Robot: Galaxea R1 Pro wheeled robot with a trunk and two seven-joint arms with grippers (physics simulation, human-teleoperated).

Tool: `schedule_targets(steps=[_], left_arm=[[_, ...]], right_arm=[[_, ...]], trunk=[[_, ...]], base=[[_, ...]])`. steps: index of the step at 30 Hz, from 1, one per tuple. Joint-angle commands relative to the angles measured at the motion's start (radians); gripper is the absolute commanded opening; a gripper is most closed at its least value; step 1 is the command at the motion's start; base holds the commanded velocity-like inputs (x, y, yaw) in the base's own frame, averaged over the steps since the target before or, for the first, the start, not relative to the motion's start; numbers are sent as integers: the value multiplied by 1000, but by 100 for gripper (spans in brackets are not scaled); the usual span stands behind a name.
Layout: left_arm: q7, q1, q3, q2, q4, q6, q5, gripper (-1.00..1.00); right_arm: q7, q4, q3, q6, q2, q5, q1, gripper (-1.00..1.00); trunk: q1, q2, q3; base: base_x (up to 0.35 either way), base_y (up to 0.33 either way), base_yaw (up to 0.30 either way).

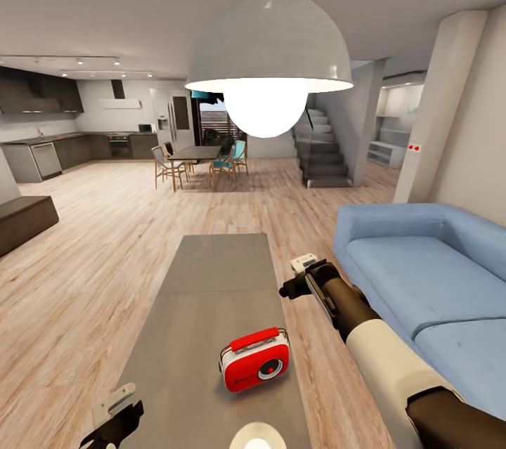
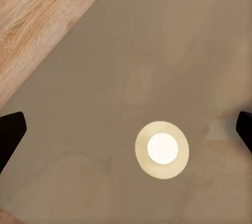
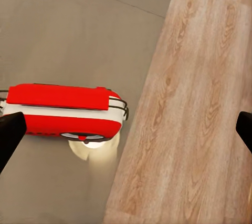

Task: Turn on the radio receiver that's on the table in the living room.

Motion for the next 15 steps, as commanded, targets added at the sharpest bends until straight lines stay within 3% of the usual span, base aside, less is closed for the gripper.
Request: schedule_targets(steps=[1,15], left_arm=[[0,0,0,0,0,0,0,100],[0,0,0,-1,-1,0,1,100]], right_arm=[[0,0,0,0,0,0,0,100],[-16,0,0,-18,-10,8,0,100]], trunk=[[0,0,0],[0,0,0]], base=[[0,0,0],[0,0,0]])
